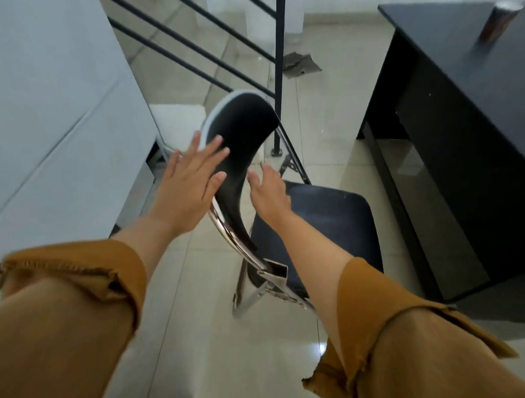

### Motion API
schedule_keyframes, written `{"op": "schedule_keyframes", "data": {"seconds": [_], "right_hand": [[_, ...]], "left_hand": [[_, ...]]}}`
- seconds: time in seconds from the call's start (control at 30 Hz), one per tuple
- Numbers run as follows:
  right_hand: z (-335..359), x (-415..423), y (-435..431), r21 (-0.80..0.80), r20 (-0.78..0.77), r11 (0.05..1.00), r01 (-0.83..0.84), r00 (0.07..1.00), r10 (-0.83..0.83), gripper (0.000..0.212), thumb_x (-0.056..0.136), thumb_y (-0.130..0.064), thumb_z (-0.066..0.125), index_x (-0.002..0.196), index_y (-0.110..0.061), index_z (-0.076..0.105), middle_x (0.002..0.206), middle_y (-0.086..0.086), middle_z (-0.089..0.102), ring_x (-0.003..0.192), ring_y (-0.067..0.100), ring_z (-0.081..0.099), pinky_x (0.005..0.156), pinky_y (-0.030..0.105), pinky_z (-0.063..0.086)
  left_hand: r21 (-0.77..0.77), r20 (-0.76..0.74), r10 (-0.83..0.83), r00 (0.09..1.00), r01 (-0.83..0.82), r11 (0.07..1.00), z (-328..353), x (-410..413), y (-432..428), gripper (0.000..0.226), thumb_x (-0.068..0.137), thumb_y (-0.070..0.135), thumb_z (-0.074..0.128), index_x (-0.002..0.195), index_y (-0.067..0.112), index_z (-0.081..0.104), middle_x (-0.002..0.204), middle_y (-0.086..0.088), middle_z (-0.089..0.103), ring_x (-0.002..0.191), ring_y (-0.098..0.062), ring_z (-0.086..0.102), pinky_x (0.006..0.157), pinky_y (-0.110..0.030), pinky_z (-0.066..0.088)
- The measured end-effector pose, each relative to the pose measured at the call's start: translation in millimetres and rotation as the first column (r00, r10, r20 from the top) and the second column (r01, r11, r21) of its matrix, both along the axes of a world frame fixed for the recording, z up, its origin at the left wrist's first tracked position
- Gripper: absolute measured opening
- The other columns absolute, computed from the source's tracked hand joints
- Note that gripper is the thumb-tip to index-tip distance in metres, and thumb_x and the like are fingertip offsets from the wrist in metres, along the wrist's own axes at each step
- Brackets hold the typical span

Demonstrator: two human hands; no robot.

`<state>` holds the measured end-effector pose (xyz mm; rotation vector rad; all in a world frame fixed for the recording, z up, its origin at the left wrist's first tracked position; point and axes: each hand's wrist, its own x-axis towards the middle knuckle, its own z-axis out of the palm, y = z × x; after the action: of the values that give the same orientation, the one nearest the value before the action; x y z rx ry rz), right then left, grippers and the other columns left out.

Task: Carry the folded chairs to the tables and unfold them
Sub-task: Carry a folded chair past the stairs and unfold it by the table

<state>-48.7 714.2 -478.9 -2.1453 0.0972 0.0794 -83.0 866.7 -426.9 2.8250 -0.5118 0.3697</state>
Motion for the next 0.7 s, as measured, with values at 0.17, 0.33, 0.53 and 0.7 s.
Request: {"op": "schedule_keyframes", "data": {"seconds": [0.17, 0.33, 0.53, 0.7], "right_hand": [[52.0, 13.7, 65.1, 0.091, -0.015, 0.996, 0.023, 1.0, -0.022, 0.065, 0.1, -0.051, 0.023, 0.153, -0.018, 0.007, 0.161, 0.0, 0.001, 0.147, 0.02, -0.003, 0.115, 0.05, 0.007], [57.1, 12.5, 104.9, 0.043, -0.11, 0.996, 0.084, 0.991, -0.079, 0.071, 0.098, -0.056, 0.02, 0.153, -0.017, -0.002, 0.16, 0.001, -0.007, 0.147, 0.02, -0.005, 0.116, 0.049, 0.008], [55.0, 11.6, 112.1, -0.102, -0.146, 0.982, 0.156, 0.975, -0.17, 0.091, 0.09, -0.053, 0.052, 0.152, -0.014, -0.003, 0.16, 0.005, 0.003, 0.147, 0.021, 0.008, 0.112, 0.04, 0.027], [55.1, 14.6, 113.9, -0.099, -0.235, 0.972, 0.211, 0.945, -0.229, 0.09, 0.09, -0.026, 0.06, 0.152, -0.015, -0.005, 0.16, 0.007, 0.006, 0.146, 0.023, 0.017, 0.109, 0.039, 0.036]], "left_hand": [[0.423, -0.13, -0.037, 0.991, 0.089, 0.902, 53.9, 51.5, 39.2, 0.057, 0.1, 0.01, 0.032, 0.151, 0.03, 0.017, 0.16, 0.009, 0.003, 0.147, -0.016, -0.013, 0.119, -0.044, -0.002], [0.754, -0.178, -0.122, 0.976, 0.215, 0.621, 73.4, 83.4, 55.9, 0.087, 0.091, -0.004, 0.044, 0.15, 0.035, -0.008, 0.16, 0.007, -0.011, 0.146, -0.024, -0.018, 0.118, -0.048, -0.001], [0.855, -0.255, -0.201, 0.946, 0.318, 0.411, 82.7, 115.3, 48.1, 0.093, 0.091, 0.001, 0.054, 0.149, 0.036, -0.01, 0.159, 0.006, -0.014, 0.146, -0.024, -0.016, 0.12, -0.05, 0.002], [0.849, -0.34, -0.239, 0.91, 0.406, 0.339, 77.4, 129.6, 29.0, 0.087, 0.092, 0.001, 0.052, 0.15, 0.035, -0.004, 0.16, 0.007, -0.009, 0.146, -0.025, -0.015, 0.12, -0.05, 0.003]]}}
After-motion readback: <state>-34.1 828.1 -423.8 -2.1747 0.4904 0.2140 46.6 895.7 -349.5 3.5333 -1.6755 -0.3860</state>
